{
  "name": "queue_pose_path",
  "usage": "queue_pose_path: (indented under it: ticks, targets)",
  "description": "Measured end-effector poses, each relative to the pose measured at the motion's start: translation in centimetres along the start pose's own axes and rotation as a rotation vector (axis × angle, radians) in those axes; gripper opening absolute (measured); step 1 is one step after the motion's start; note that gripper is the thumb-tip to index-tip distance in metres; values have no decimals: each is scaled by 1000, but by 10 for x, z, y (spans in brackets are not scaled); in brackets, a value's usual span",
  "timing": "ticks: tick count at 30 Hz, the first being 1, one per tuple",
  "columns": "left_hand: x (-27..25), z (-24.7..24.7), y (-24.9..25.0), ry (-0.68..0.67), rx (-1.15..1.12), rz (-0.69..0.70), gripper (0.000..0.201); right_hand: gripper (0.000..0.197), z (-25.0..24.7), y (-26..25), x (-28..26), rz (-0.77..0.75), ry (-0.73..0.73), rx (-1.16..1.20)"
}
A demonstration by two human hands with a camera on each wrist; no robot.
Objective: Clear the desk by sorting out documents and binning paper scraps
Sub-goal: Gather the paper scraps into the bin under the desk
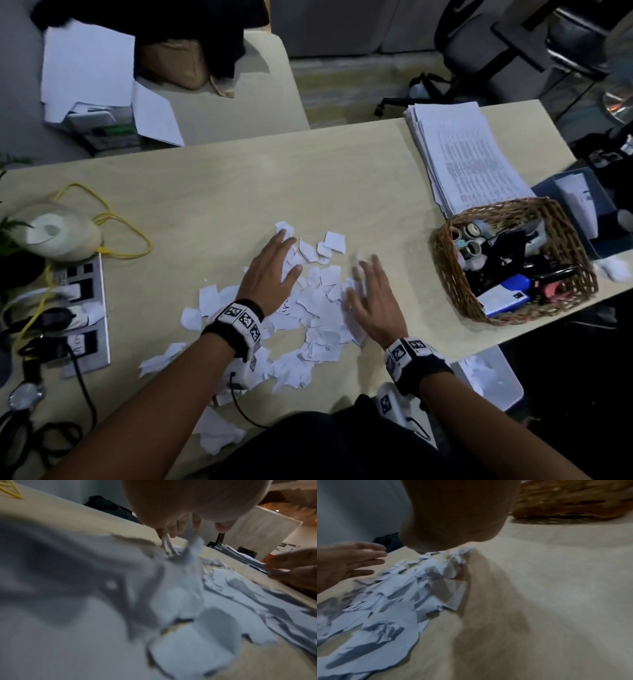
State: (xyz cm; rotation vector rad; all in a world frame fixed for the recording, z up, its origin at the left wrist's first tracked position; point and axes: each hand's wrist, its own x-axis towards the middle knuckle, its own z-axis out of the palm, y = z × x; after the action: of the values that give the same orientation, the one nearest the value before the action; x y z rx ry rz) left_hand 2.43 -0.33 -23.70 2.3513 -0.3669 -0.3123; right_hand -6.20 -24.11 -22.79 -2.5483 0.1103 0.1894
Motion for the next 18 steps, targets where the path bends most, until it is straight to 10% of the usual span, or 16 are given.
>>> queue_pose_path:
  ticks: [4,12,18]
  targets:
    - [-10,-19,-14,164,118,-58,42,49,-4,-13,17,-211,75,-116]
    - [-34,-21,-28,34,378,-159,48,21,10,14,6,-161,-52,-106]
    - [-25,-22,-9,96,157,-246,12,15,-10,19,17,-94,-40,32]
